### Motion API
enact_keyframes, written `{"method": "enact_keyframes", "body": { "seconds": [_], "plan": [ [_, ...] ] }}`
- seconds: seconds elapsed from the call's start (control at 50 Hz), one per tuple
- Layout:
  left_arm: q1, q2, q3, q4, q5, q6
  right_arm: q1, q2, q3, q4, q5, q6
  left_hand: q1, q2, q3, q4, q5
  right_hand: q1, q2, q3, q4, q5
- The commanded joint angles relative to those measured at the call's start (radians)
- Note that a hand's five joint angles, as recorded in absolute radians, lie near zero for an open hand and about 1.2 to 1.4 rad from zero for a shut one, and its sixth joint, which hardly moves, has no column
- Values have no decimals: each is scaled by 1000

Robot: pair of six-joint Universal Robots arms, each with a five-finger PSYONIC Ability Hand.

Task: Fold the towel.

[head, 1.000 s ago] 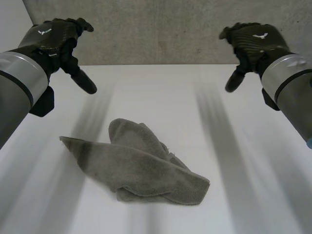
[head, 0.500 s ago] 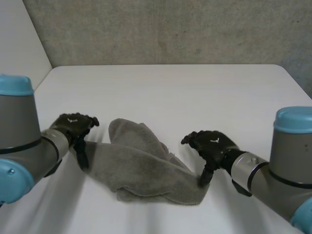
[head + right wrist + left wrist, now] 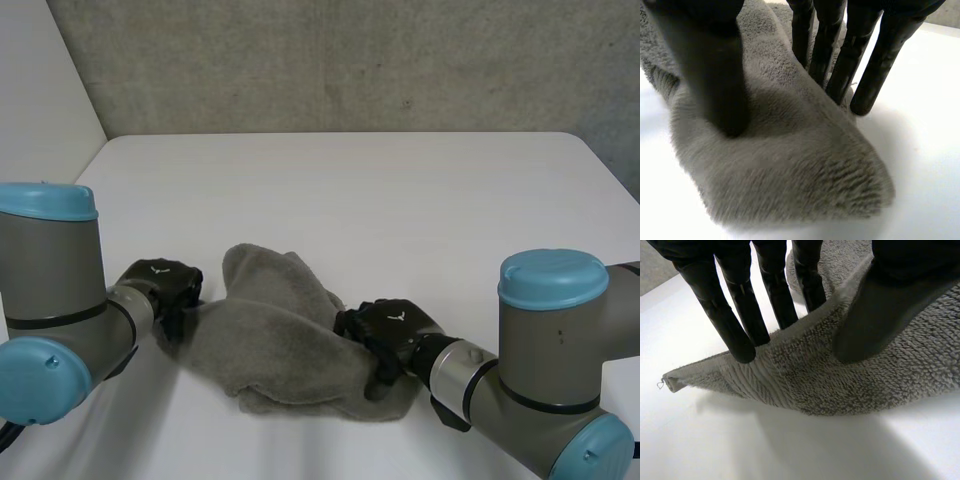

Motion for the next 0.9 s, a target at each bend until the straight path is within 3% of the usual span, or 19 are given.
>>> {"method": "enact_keyframes", "body": {
  "seconds": [0.02,0.04,0.12,0.28,0.36,0.42,0.5,0.6,0.64,0.68,0.72,0.74,0.76,0.78,0.8,0.82,0.84,0.9],
  "plan": [
    [5,16,13,11,-2,3,7,17,-32,7,-12,-15,107,105,104,105,-62,501,485,495,496,512],
    [3,25,22,11,-2,3,7,15,-50,7,-15,-16,214,212,211,212,45,561,545,555,556,572],
    [0,53,67,12,-2,3,2,-6,-115,8,-9,-16,215,213,212,213,46,562,546,556,557,573],
    [-7,111,300,46,-5,-17,-15,-157,-429,10,9,-13,215,213,212,213,46,562,546,556,557,573],
    [-24,134,435,193,-32,-69,-66,-186,-589,-117,81,-5,215,213,212,213,46,562,546,556,557,573],
    [-38,169,458,311,-74,-140,-82,-190,-577,-246,91,-17,215,213,212,213,46,562,546,556,557,573],
    [-47,202,441,364,-91,-192,-84,-197,-538,-297,74,-42,215,213,212,213,46,562,546,556,557,573],
    [-58,237,288,334,-80,-203,-88,-218,-397,-207,2,-125,215,213,212,213,46,562,546,556,557,573],
    [-58,252,132,328,-78,-201,-84,-213,-290,-104,-53,-259,215,213,212,213,46,562,546,556,557,573],
    [-58,255,48,330,-78,-201,-84,-213,-290,-104,-54,-260,215,213,212,213,46,562,546,556,557,573],
    [-58,257,-53,337,-72,-200,-84,-194,-137,67,-104,-516,215,213,212,213,46,562,546,556,557,573],
    [-54,254,-150,344,-59,-197,-93,-180,-71,130,-100,-641,215,213,212,213,46,319,303,312,313,329],
    [-53,254,-151,344,-58,-197,-93,-180,-70,131,-100,-642,215,213,212,213,46,316,300,310,311,327],
    [-46,248,-222,357,-42,-192,-93,-169,-28,161,-100,-709,215,213,212,213,46,57,42,51,52,68],
    [-46,248,-223,357,-42,-192,-93,-169,-27,162,-100,-709,215,213,212,213,46,55,39,49,50,66],
    [-41,243,-266,374,-32,-188,-91,-169,1,163,-101,-738,215,213,212,213,46,-192,-208,-198,-197,-181],
    [-37,240,-299,400,-28,-183,-93,-169,14,151,-98,-725,215,213,212,213,46,-337,-353,-343,-342,-326],
    [-23,234,-338,457,-26,-174,-117,-178,11,114,-97,-633,215,213,212,213,46,-453,-469,-459,-458,-442]
  ]
}}
